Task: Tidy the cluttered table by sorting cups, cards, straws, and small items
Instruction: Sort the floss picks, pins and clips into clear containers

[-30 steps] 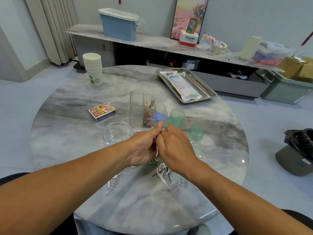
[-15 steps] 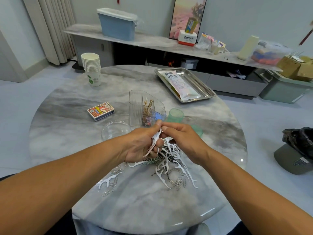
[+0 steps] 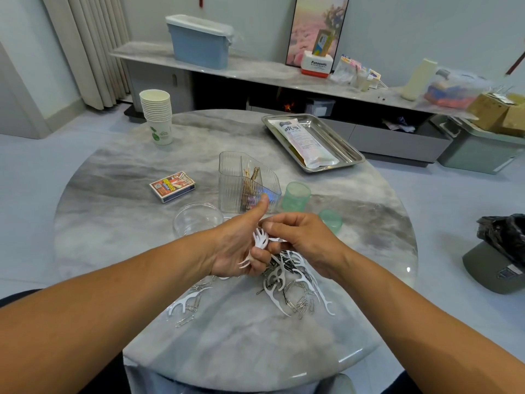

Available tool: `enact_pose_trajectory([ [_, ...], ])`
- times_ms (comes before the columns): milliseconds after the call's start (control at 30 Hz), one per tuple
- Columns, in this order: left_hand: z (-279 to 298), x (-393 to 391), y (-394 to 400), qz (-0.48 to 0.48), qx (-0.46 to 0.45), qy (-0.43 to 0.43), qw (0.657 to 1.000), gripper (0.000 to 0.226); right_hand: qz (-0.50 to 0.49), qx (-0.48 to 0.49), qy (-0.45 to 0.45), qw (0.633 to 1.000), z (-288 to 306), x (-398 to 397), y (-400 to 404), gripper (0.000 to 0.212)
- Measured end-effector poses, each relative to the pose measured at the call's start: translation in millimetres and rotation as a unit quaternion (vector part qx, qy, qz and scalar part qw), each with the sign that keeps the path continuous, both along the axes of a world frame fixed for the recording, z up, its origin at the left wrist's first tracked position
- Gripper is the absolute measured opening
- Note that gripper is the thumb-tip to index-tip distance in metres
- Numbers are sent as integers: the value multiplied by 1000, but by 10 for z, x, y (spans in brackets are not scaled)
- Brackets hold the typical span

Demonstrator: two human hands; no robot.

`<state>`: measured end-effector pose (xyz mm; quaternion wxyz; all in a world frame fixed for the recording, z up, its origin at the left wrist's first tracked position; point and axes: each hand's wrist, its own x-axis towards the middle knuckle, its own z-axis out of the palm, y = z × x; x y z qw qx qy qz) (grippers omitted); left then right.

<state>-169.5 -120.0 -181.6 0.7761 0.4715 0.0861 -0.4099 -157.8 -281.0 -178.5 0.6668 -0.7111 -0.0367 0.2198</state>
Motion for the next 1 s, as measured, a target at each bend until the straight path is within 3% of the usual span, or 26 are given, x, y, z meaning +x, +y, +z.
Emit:
enact_pose_trajectory([
  [167,-19,3,-18,28,13,3,1000,69,15,-32,-13,999,10,-9,-7,16],
  [300,0,52,-67,160,37,8,986,55,-31,-70,-33,997,-24,-34,48,26],
  [400,56,117,-71,299,23,4,954,49,-90,-84,-12,992,-23,-72,101,33],
  [567,181,196,-55,448,19,0,894,47,-54,8,51,997,82,-181,237,39],
  [633,219,202,-82,464,31,-4,885,49,-62,26,23,997,63,-190,299,39],
  [767,242,175,-130,465,19,0,885,49,-106,23,-73,991,-28,-155,356,9],
  [900,274,127,-120,446,-18,-6,895,42,-141,-37,-130,981,-71,-89,355,9],
  [1000,279,124,-78,452,-16,7,892,44,-150,-22,-133,980,-46,-105,405,6],
])
